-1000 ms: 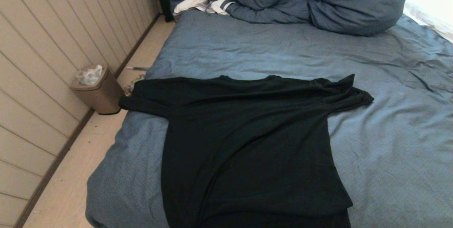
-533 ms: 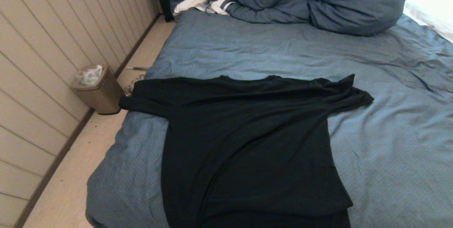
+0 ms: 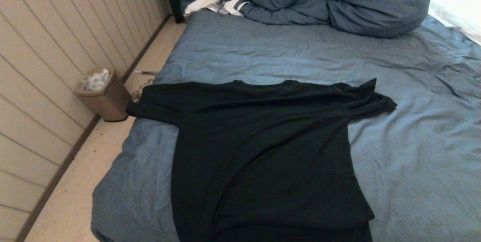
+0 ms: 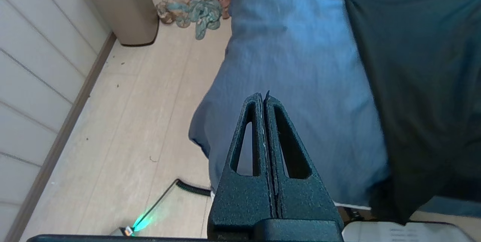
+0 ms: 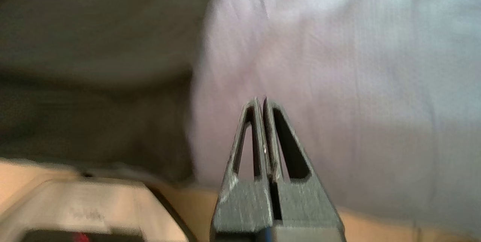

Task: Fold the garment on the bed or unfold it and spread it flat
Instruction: Fold the black T-shirt

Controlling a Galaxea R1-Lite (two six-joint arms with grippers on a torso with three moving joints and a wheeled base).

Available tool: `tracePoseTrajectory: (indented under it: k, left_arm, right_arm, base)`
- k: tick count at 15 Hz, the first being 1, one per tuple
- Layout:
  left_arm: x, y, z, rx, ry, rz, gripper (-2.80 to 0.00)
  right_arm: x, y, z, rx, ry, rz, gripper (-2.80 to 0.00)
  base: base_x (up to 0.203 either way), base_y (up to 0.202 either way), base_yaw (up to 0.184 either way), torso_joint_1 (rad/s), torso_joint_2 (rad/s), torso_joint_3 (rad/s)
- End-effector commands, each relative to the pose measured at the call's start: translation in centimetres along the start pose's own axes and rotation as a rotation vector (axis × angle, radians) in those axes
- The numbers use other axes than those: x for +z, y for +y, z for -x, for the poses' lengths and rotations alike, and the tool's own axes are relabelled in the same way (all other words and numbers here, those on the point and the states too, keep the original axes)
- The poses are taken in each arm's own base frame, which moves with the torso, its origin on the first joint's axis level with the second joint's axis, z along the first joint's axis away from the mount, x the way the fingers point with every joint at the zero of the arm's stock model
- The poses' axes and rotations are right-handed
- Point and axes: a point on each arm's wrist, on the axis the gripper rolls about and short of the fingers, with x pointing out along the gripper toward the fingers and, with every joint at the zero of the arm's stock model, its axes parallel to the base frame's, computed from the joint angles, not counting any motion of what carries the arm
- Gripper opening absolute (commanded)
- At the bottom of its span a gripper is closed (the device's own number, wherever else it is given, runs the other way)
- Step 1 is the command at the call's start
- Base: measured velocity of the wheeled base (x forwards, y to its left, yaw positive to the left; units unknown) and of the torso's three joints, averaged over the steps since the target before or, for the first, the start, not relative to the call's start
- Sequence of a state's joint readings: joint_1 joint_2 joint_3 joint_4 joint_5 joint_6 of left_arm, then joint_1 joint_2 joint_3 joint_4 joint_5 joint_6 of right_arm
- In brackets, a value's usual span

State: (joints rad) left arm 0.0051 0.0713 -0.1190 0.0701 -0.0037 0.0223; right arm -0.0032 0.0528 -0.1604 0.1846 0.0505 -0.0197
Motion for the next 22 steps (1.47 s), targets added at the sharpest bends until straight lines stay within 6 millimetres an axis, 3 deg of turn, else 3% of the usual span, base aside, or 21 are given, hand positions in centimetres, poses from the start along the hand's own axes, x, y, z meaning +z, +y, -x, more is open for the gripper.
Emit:
tracePoseTrajectory:
  k: [1, 3, 5, 8, 11, 14, 17, 20, 22]
  left_arm:
    - [2.5, 0.1, -1.3, -0.005, 0.078, 0.003, -2.8]
    - [5.9, 0.1, -3.3, -0.035, 0.136, 0.009, -2.8]
    - [9.2, 0.1, -6.6, -0.074, 0.206, 0.042, -2.8]
    - [11.1, -0.1, -13.2, -0.158, 0.388, 0.139, -2.8]
    - [8.8, -0.8, -18.6, -0.283, 0.641, 0.267, -2.8]
    - [6.1, -2.6, -21.1, -0.427, 0.839, 0.347, -2.8]
    - [4.5, -5.2, -21.8, -0.529, 0.951, 0.323, -2.8]
    - [3.7, -7.6, -22.4, -0.596, 0.975, 0.332, -2.8]
    - [2.8, -8.8, -22.3, -0.62, 0.971, 0.31, -2.8]
  right_arm:
    - [3.5, 0.1, -0.1, 0.06, 0.053, -0.023, -2.8]
    - [7.6, 0.1, -1.7, 0.145, 0.13, -0.088, -2.8]
    - [11.1, 0.0, -4.9, 0.217, 0.232, -0.154, -2.8]
    - [13.2, -0.2, -11.5, 0.263, 0.428, -0.233, -2.8]
    - [11.4, -0.6, -18.2, 0.267, 0.643, -0.299, -2.8]
    - [7.0, -1.0, -22.5, 0.28, 0.868, -0.294, -2.8]
    - [3.4, -0.9, -22.7, 0.336, 1.012, -0.231, -2.8]
    - [1.6, -0.6, -22.5, 0.349, 1.09, -0.238, -2.8]
    - [1.9, -0.2, -22.3, 0.378, 1.078, -0.234, -2.8]
  base:
    - [0.0, 0.0, 0.0, 0.0, 0.0, 0.0]
    - [0.0, 0.0, 0.0, 0.0, 0.0, 0.0]
    - [0.0, 0.0, 0.0, 0.0, 0.0, 0.0]
    - [0.0, 0.0, 0.0, 0.0, 0.0, 0.0]
    - [0.0, 0.0, 0.0, 0.0, 0.0, 0.0]
    - [0.0, 0.0, 0.0, 0.0, 0.0, 0.0]
    - [0.0, 0.0, 0.0, 0.0, 0.0, 0.0]
    - [0.0, 0.0, 0.0, 0.0, 0.0, 0.0]
    - [0.0, 0.0, 0.0, 0.0, 0.0, 0.0]
